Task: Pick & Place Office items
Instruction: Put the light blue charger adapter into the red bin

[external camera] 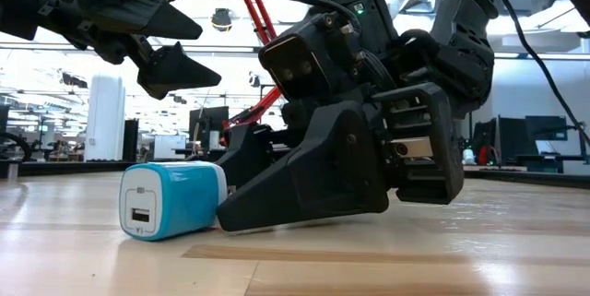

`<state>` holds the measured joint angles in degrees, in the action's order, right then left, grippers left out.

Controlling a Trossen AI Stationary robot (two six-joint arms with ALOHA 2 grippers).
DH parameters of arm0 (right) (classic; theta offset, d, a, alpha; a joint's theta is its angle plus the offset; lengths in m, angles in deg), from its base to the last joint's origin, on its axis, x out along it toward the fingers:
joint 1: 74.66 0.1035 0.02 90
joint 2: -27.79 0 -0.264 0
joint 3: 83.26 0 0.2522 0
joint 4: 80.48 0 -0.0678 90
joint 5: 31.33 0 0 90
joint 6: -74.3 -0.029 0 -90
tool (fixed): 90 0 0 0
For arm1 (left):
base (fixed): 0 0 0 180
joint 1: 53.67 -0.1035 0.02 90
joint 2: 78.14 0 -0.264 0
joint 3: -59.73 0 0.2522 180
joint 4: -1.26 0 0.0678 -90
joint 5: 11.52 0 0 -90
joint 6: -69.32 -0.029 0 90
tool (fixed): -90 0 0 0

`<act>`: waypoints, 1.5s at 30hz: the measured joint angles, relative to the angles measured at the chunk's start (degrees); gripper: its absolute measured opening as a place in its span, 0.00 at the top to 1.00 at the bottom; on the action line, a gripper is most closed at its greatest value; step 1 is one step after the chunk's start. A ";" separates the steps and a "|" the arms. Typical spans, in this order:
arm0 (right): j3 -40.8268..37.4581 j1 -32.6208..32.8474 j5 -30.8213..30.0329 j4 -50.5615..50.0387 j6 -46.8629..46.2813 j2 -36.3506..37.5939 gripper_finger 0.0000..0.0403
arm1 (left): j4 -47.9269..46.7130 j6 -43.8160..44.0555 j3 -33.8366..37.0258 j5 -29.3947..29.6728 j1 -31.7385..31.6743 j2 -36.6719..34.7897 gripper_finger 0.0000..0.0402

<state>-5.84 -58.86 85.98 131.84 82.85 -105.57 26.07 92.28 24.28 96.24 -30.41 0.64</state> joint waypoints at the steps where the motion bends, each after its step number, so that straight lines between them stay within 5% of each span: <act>1: -0.02 0.02 -0.02 0.37 -0.36 -0.03 0.37 | 0.00 0.00 0.00 0.00 0.00 0.00 0.18; 28: -0.02 0.68 1.32 4.66 2.59 -0.17 0.37 | 0.03 0.00 0.00 0.00 0.00 0.00 0.18; 45: 0.02 0.66 1.33 2.84 2.57 -0.07 0.58 | 0.07 0.01 0.00 2.38 0.00 0.00 0.18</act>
<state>-5.82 -58.21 87.32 134.68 85.41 -105.63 26.13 92.29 24.28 98.62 -30.41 0.64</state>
